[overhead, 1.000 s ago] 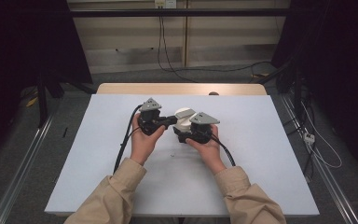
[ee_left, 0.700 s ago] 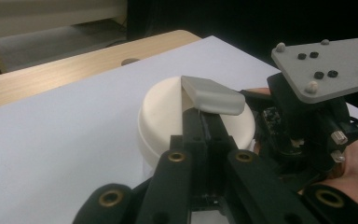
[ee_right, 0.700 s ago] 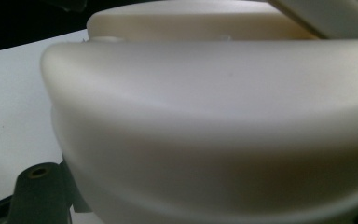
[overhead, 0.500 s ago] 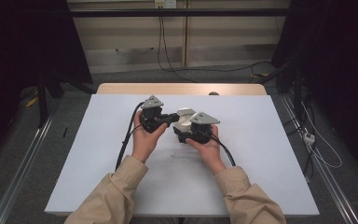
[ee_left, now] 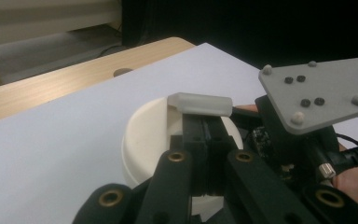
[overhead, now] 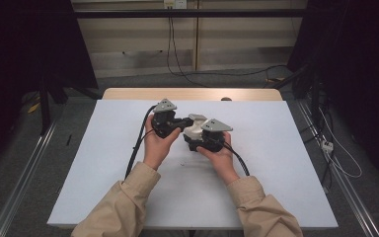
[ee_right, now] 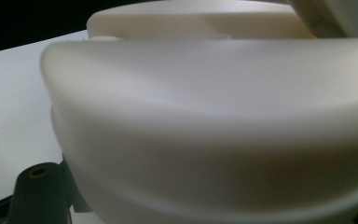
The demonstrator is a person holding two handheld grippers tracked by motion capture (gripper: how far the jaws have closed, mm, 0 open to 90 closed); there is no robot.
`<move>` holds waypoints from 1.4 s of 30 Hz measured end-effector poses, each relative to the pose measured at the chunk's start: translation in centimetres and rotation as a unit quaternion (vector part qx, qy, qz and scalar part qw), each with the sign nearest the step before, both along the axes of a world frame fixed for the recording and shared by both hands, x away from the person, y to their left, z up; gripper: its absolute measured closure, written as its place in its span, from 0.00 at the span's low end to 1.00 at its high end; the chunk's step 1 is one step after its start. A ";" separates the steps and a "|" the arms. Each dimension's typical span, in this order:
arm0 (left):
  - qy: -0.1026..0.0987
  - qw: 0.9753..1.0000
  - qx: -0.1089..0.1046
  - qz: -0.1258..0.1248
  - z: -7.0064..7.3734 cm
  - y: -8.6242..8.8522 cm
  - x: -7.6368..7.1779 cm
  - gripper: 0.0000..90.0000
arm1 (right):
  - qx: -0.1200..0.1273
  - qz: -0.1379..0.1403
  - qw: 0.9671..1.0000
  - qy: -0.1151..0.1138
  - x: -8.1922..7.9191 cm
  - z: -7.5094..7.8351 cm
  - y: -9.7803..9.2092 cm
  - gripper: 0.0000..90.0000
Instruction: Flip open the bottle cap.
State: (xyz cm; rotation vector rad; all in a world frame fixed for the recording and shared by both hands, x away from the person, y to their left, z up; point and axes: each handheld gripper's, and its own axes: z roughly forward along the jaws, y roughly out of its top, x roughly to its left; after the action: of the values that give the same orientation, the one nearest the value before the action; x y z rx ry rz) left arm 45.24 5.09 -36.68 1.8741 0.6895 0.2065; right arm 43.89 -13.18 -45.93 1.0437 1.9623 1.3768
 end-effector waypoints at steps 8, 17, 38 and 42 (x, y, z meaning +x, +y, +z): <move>-0.002 1.000 0.002 -0.002 0.4 -0.6 0.4 1.00 | 0.000 0.000 1.000 -0.001 0.0 0.0 0.0 0.21; -0.001 1.000 0.001 -0.002 0.6 -0.9 0.7 1.00 | 0.000 0.000 1.000 -0.001 0.0 0.0 0.0 0.21; -0.013 1.000 0.009 0.001 1.5 -1.8 1.4 1.00 | 0.001 0.000 1.000 0.000 0.0 0.0 0.0 0.21; -0.014 1.000 0.008 0.002 1.7 -2.1 1.7 1.00 | 0.000 0.000 1.000 -0.001 0.0 0.0 0.0 0.21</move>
State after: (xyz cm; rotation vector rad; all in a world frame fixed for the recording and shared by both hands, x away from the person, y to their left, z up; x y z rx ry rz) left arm 46.91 2.98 -35.02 1.8813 0.6750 0.2418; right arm 43.91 -13.21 -45.97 1.0418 1.9602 1.3783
